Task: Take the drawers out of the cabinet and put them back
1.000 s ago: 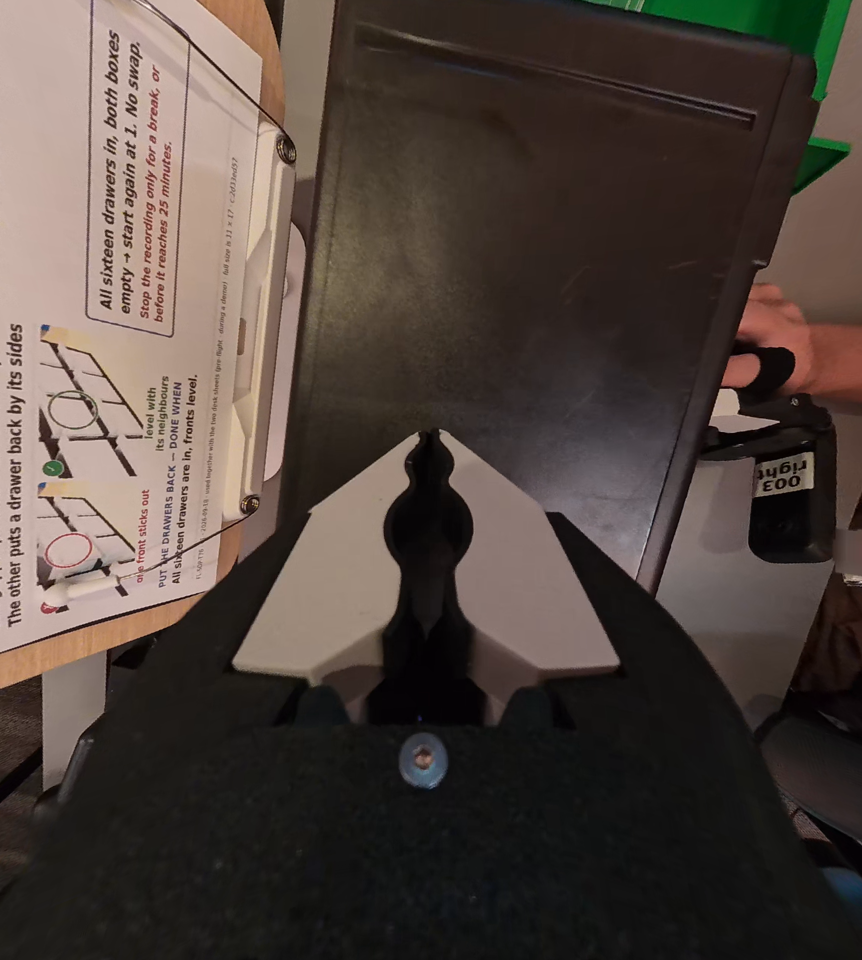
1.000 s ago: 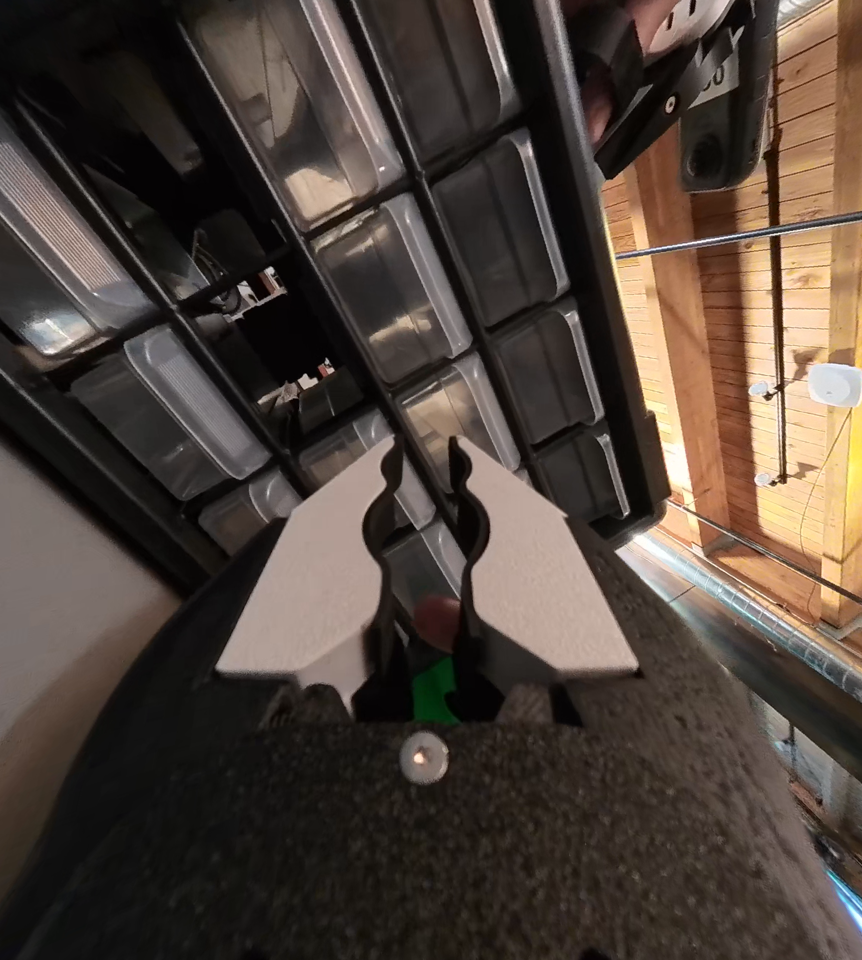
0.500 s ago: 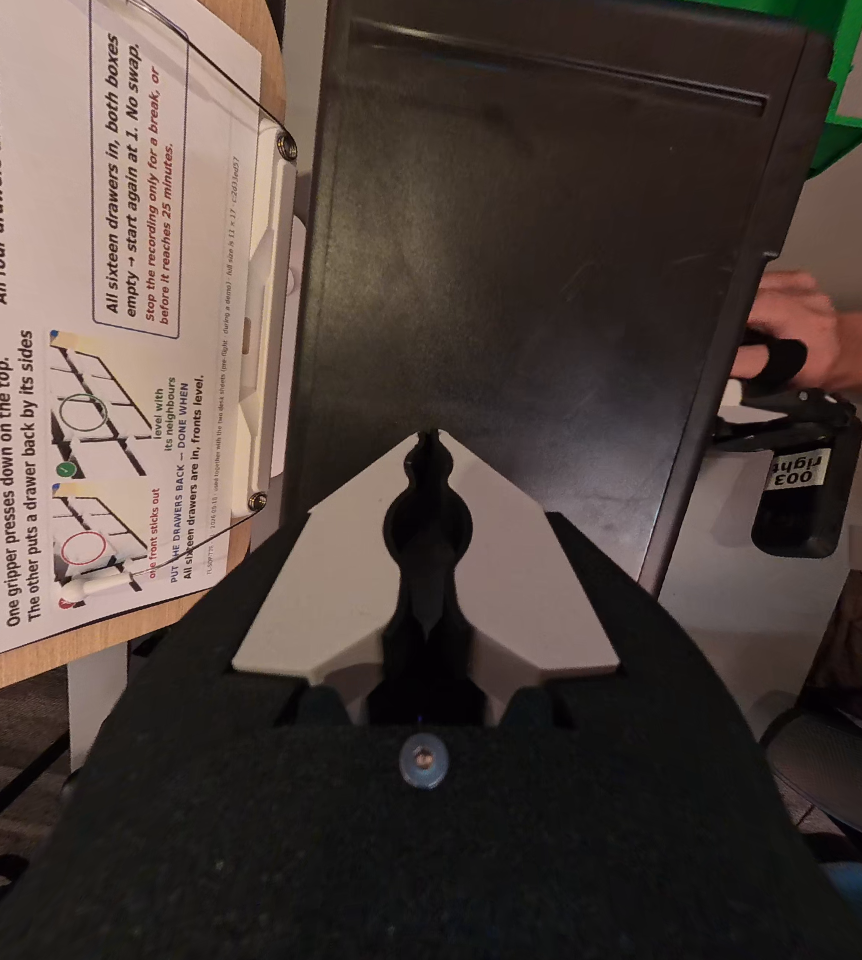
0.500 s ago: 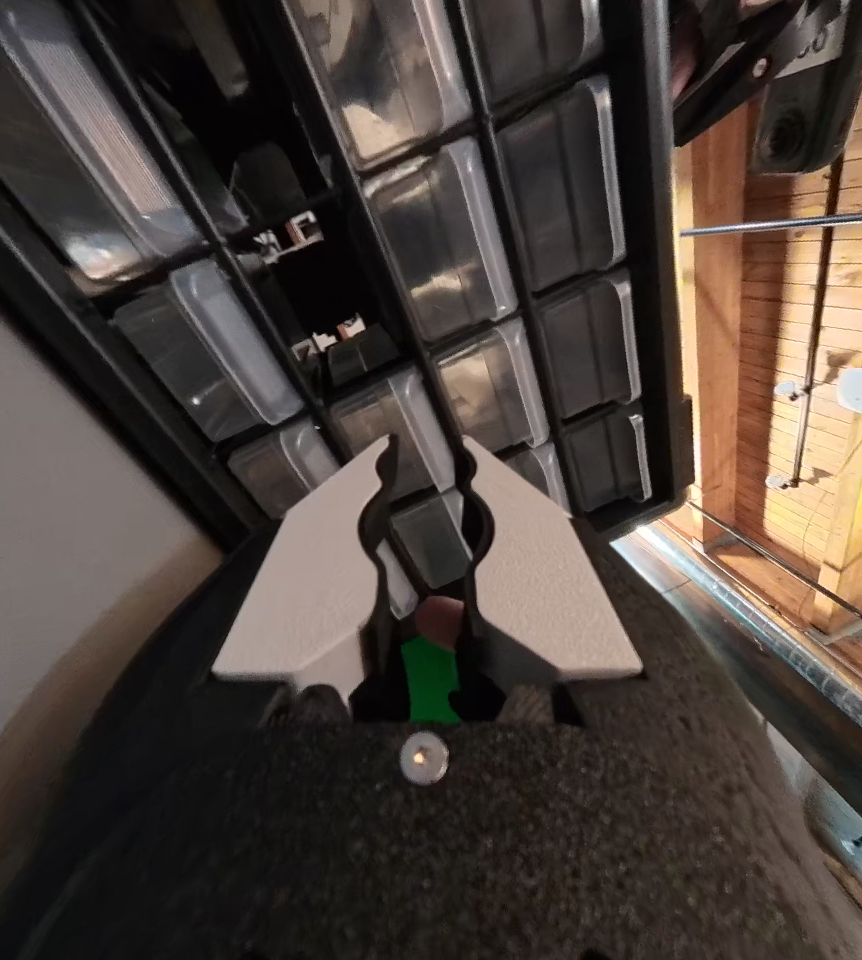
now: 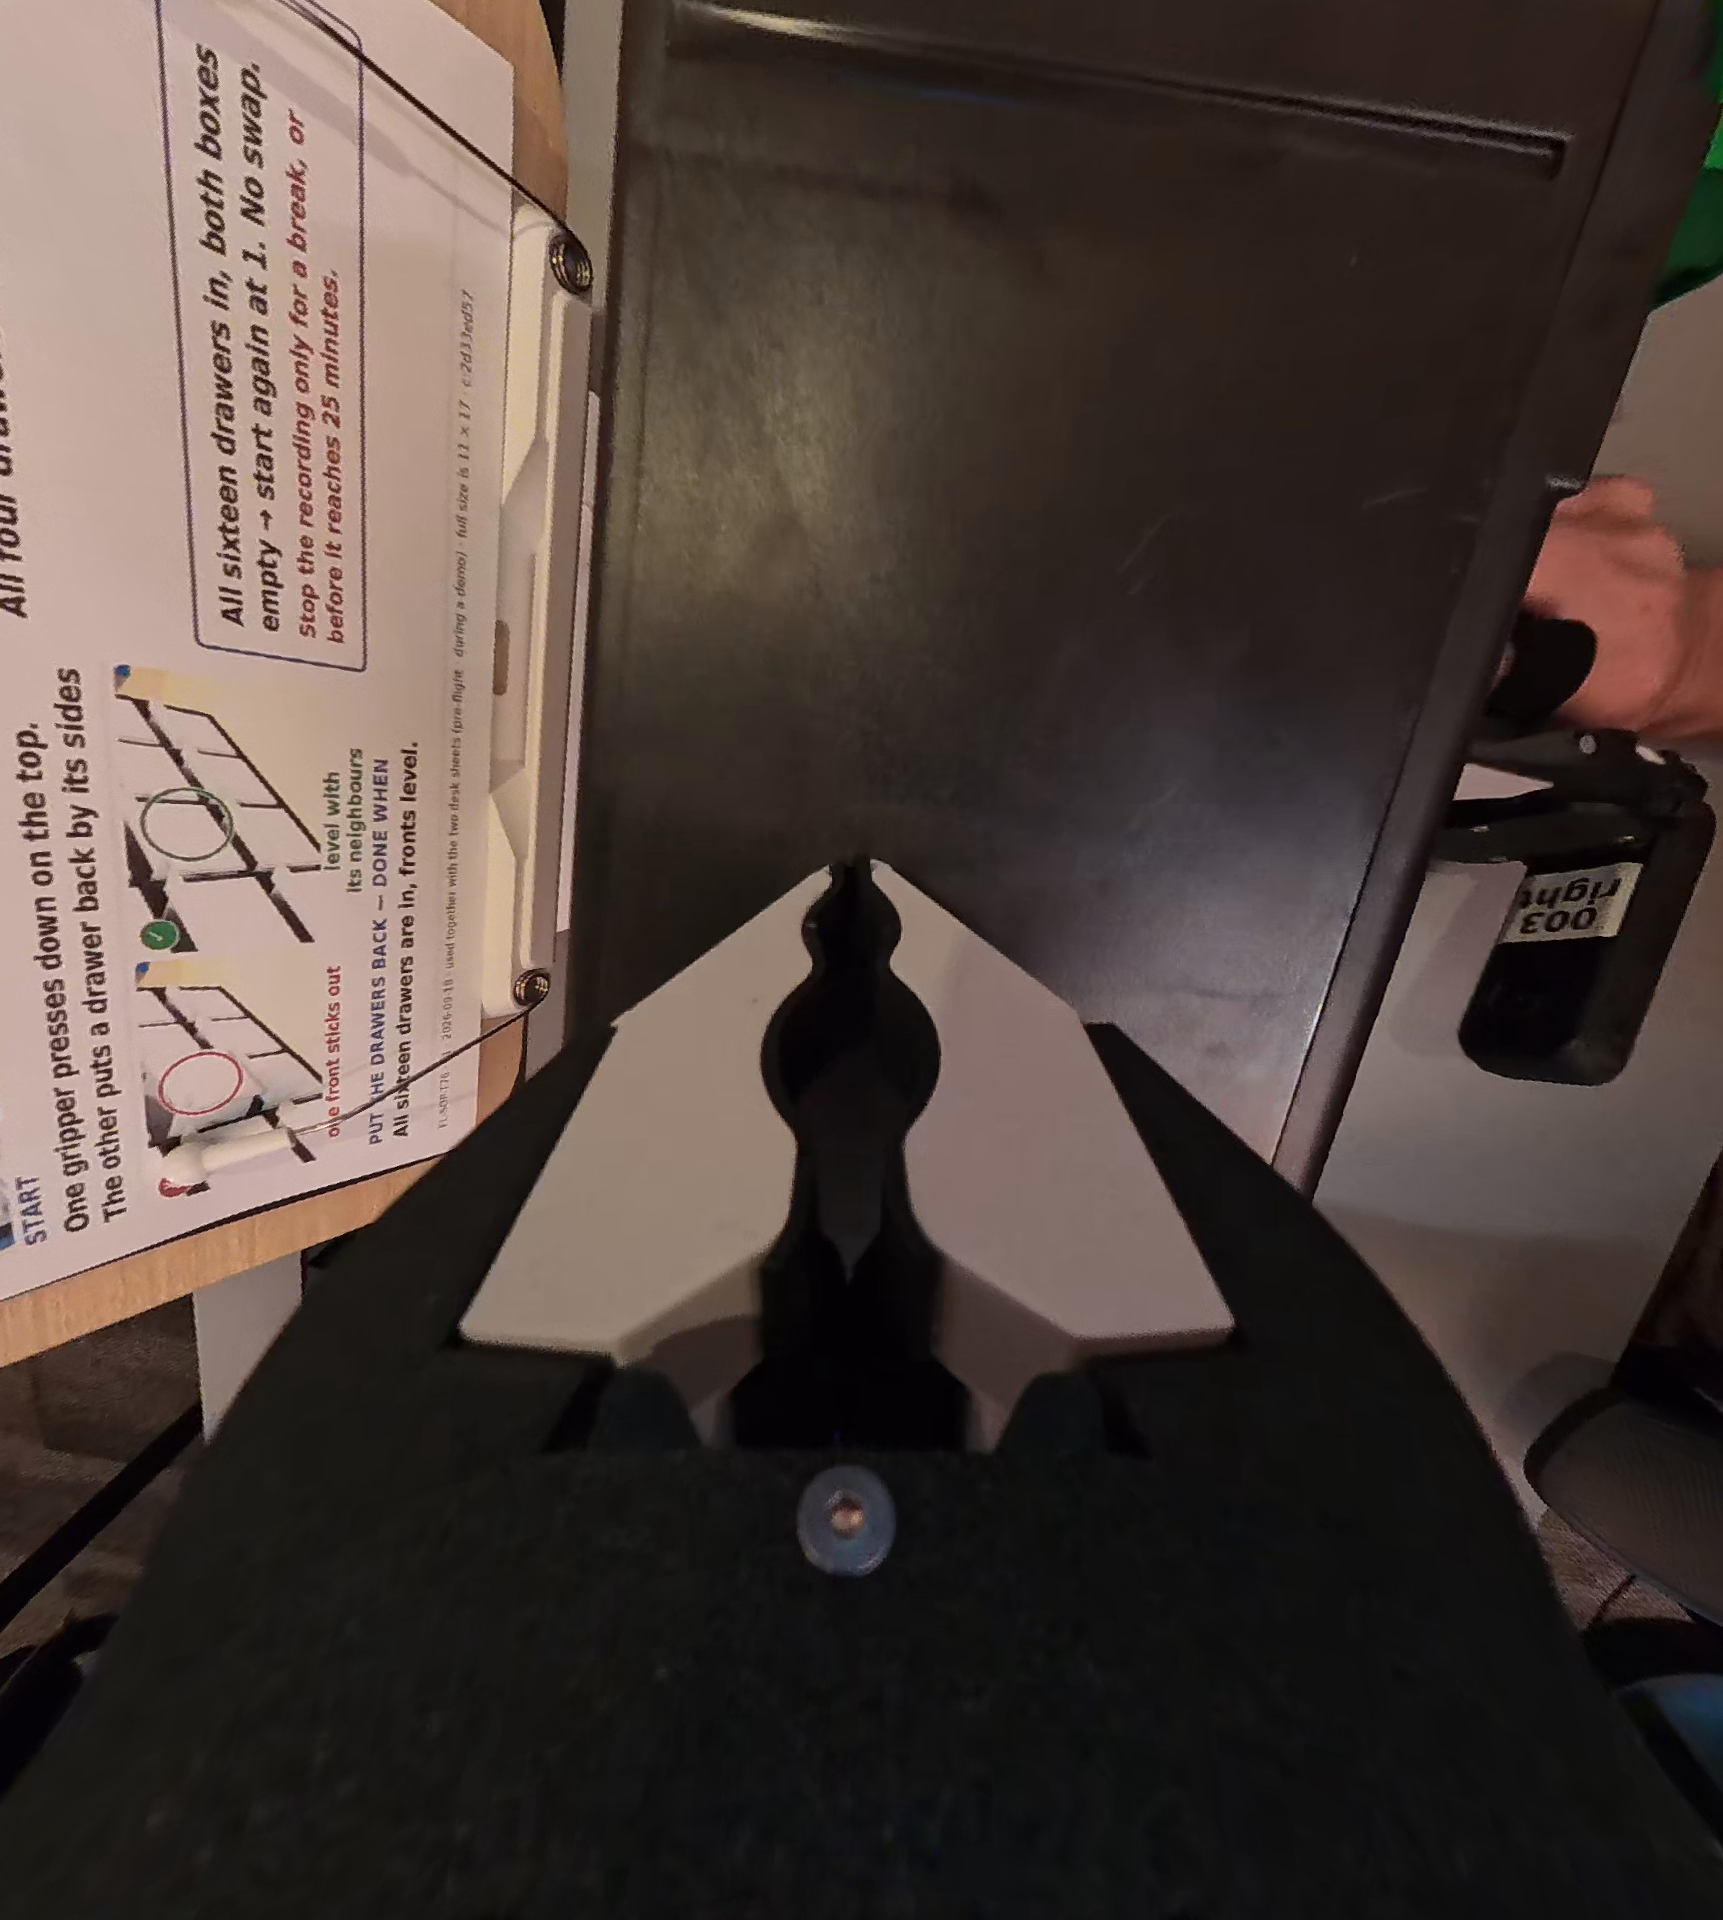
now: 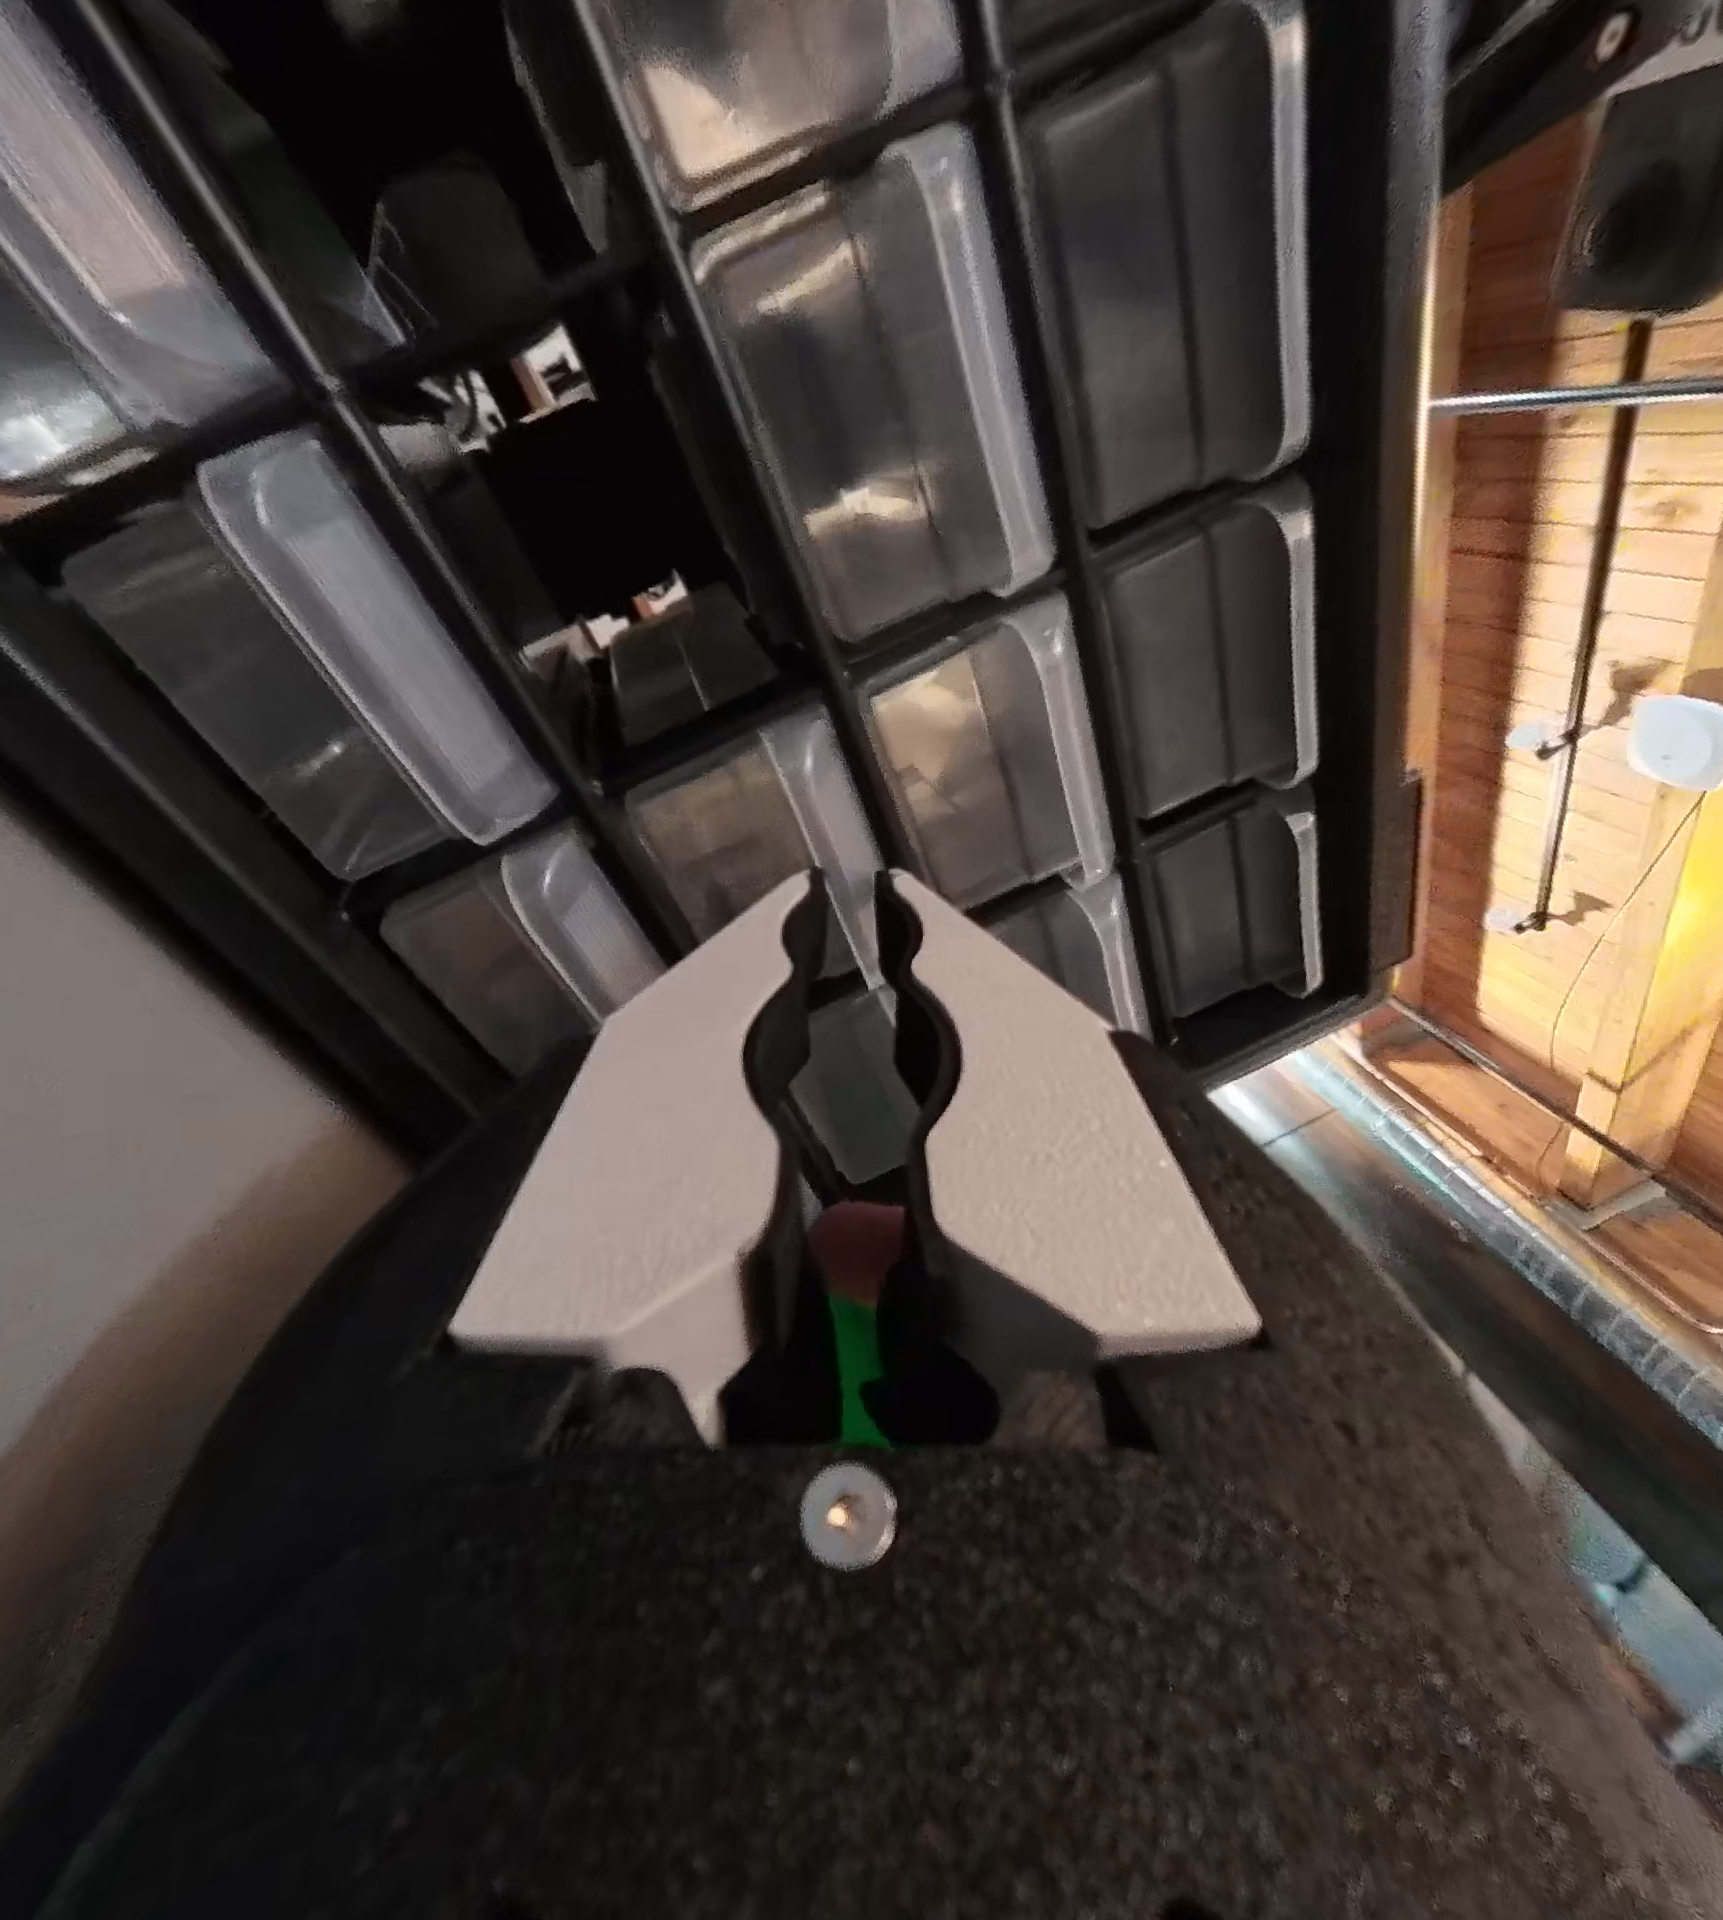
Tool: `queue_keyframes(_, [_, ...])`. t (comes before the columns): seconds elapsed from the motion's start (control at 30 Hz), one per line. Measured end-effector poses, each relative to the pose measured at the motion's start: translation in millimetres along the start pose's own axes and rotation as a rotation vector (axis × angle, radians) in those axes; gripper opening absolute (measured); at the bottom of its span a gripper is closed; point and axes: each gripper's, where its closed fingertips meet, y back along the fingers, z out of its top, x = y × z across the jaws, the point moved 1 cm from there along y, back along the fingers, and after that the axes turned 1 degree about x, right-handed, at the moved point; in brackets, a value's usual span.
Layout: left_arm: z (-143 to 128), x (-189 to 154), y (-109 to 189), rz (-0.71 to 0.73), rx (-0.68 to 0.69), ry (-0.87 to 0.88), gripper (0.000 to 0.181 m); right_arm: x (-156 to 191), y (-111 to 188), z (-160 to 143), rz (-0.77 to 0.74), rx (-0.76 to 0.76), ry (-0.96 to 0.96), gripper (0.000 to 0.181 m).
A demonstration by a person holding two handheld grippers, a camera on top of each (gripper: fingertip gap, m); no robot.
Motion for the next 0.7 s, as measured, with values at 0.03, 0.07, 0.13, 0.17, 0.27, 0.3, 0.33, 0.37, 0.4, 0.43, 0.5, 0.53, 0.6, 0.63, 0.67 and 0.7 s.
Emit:
queue_keyframes(0.03, [-0.1, 0.0, 0.0, 0.002, 0.003, 0.001, 0.0, -0.4, 0.7, -0.3, 0.004, 0.002, -0.005, 0.008])
queue_keyframes(0.07, [-0.1, -0.2, 0.0, 0.006, 0.006, 0.001, 0.0, -0.8, 2.1, -0.3, 0.002, 0.0, 0.0, 0.008])
queue_keyframes(0.13, [0.0, -0.3, -0.1, 0.014, 0.015, -0.002, 0.0, -1.9, 5.7, -0.2, -0.006, -0.001, 0.023, 0.008])
queue_keyframes(0.17, [0.1, -0.4, 0.0, 0.017, 0.02, -0.002, 0.0, -2.8, 8.0, -0.4, -0.008, -0.004, 0.03, 0.008])
queue_keyframes(0.27, [0.2, -0.3, 0.0, 0.016, 0.025, 0.006, 0.0, -5.9, 16.9, -1.3, -0.009, -0.007, 0.047, 0.007])
queue_keyframes(0.3, [0.1, -0.3, 0.0, 0.014, 0.023, 0.012, 0.0, -7.0, 20.4, -1.7, -0.01, -0.007, 0.052, 0.007])
queue_keyframes(0.33, [0.1, -0.3, 0.0, 0.011, 0.019, 0.018, 0.0, -8.2, 24.3, -1.9, -0.011, -0.009, 0.059, 0.007])
queue_keyframes(0.37, [0.2, -0.2, 0.0, 0.01, 0.015, 0.024, 0.0, -9.8, 28.9, -2.3, -0.015, -0.009, 0.07, 0.007])
queue_keyframes(0.4, [0.1, -0.1, 0.0, 0.01, 0.01, 0.03, 0.0, -11.5, 34.0, -2.6, -0.017, -0.009, 0.075, 0.006])
queue_keyframes(0.43, [0.0, -0.1, 0.0, 0.011, 0.005, 0.035, 0.0, -13.2, 39.7, -2.8, -0.016, -0.009, 0.077, 0.007])
queue_keyframes(0.5, [0.0, -0.1, 0.0, 0.013, -0.001, 0.043, 0.0, -16.9, 51.6, -2.8, -0.02, -0.011, 0.091, 0.006])
queue_keyframes(0.53, [0.1, -0.1, 0.0, 0.014, -0.003, 0.047, 0.0, -18.8, 57.8, -2.6, -0.022, -0.013, 0.097, 0.006])
queue_keyframes(0.6, [0.1, 0.1, 0.0, 0.014, -0.004, 0.058, 0.0, -22.6, 69.7, -3.1, -0.025, -0.012, 0.1, 0.006])
queue_keyframes(0.63, [0.1, 0.2, 0.0, 0.013, -0.003, 0.062, 0.0, -24.7, 75.0, -3.8, -0.028, -0.011, 0.102, 0.006])
queue_keyframes(0.67, [0.2, 0.2, 0.0, 0.013, -0.001, 0.067, 0.0, -26.5, 79.8, -4.3, -0.03, -0.01, 0.104, 0.005])
queue_keyframes(0.7, [0.2, 0.2, 0.0, 0.014, 0.0, 0.07, 0.0, -28.0, 83.8, -4.9, -0.032, -0.009, 0.105, 0.005])
